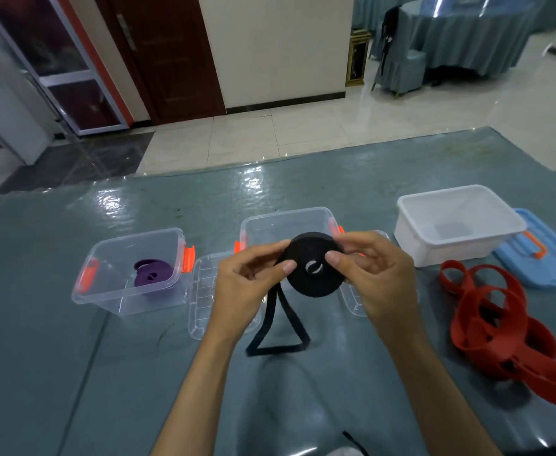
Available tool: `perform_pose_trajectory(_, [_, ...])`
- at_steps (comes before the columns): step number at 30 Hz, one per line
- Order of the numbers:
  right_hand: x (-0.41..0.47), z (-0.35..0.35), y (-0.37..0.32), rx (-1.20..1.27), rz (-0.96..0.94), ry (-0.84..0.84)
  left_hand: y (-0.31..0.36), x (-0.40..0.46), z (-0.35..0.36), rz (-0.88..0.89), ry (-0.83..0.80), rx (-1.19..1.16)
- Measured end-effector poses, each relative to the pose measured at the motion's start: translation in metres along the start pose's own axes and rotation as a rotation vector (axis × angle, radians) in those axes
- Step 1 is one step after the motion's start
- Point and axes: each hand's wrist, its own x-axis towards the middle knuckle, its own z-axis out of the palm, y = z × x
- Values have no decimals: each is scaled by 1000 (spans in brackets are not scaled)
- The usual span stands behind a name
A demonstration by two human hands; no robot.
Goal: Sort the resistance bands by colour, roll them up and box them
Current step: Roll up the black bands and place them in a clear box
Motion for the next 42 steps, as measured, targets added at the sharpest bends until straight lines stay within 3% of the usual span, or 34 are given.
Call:
perform_pose_trajectory(4, [-5, -2, 10, -7, 90, -21, 5, 0, 3, 6, 53, -16])
perform_pose_trajectory(10, [-9, -2, 4, 66, 42, 50, 2, -5, -1, -39, -66, -9])
perform_pose_trajectory(15, [-9, -2, 10, 56, 150, -29, 3, -6, -7, -44, 53, 15])
perform_pose_trajectory(20, [-10, 0, 6, 40, 9, 19, 1, -12, 0, -91, 42, -48])
perform_pose_trajectory(25, [-19, 5, 11, 76, 109, -41, 5, -21, -6, -60, 112, -20])
perform_pose_trajectory(30, [-31, 14, 13, 50, 49, 55, -1, -36, -13, -91, 86, 15])
perform_pose_trajectory(33, [-43, 17, 17, 38, 117, -31, -1, -46, -28, -145, 69, 11])
perform_pose_trajectory(36, [-59, 20, 17, 13, 207, -108, 1, -58, -36, -83, 148, 67])
perform_pose_trajectory(39, [-68, 25, 8, -36, 140, -80, 0, -72, -38, -89, 177, 31])
perform_pose_trajectory(42, [-76, 29, -1, -53, 74, -42, -1, -83, -48, -178, 93, 0])
